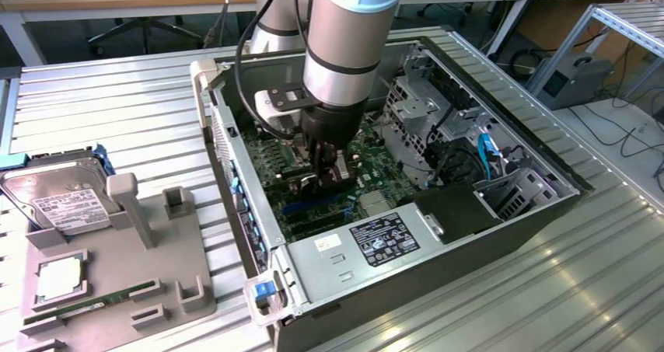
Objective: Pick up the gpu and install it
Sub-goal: 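Insert the gpu into the slot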
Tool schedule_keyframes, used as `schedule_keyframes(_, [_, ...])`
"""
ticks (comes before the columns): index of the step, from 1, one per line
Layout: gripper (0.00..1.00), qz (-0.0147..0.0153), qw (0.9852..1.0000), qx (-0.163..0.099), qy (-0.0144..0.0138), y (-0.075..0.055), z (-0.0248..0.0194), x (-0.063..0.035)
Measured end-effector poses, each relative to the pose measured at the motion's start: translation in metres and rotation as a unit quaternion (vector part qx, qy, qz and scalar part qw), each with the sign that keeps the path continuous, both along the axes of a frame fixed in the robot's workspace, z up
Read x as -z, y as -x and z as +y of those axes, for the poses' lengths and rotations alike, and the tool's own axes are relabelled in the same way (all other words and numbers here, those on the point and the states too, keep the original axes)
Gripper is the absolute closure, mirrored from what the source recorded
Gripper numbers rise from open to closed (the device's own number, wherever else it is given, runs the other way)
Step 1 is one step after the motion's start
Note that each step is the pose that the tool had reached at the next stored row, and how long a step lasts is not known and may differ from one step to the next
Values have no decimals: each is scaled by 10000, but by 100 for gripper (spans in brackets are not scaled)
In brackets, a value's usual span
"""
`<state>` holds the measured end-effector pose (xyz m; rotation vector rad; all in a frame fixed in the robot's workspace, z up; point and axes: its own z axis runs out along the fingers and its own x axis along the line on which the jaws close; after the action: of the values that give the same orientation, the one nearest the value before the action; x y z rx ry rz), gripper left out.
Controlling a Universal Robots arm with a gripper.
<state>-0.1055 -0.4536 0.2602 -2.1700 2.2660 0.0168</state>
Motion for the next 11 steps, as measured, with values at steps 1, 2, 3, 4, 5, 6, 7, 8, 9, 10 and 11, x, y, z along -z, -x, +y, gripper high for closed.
schedule_keyframes(1, [73, 1, 10000, 8, 4, 1, 0, -1])
schedule_keyframes(2, [73, 0, 10000, 9, 5, 0, 0, -1])
schedule_keyframes(3, [73, 1, 10000, 9, 6, 0, 0, 0])
schedule_keyframes(4, [73, 0, 10000, 9, 4, 1, 1, 10])
schedule_keyframes(5, [73, 0, 10000, 9, 5, 1, 0, 11])
schedule_keyframes(6, [73, 0, 10000, 9, 5, 1, 0, 16])
schedule_keyframes(7, [73, -1, 10000, 9, 4, 1, 0, 24])
schedule_keyframes(8, [73, 0, 10000, 9, 5, 1, 0, 28])
schedule_keyframes(9, [73, 1, 10000, 9, 6, 2, 0, 32])
schedule_keyframes(10, [73, 1, 10000, 9, 7, 2, -1, 33])
schedule_keyframes(11, [73, 1, 10000, 9, 7, 2, -1, 34])
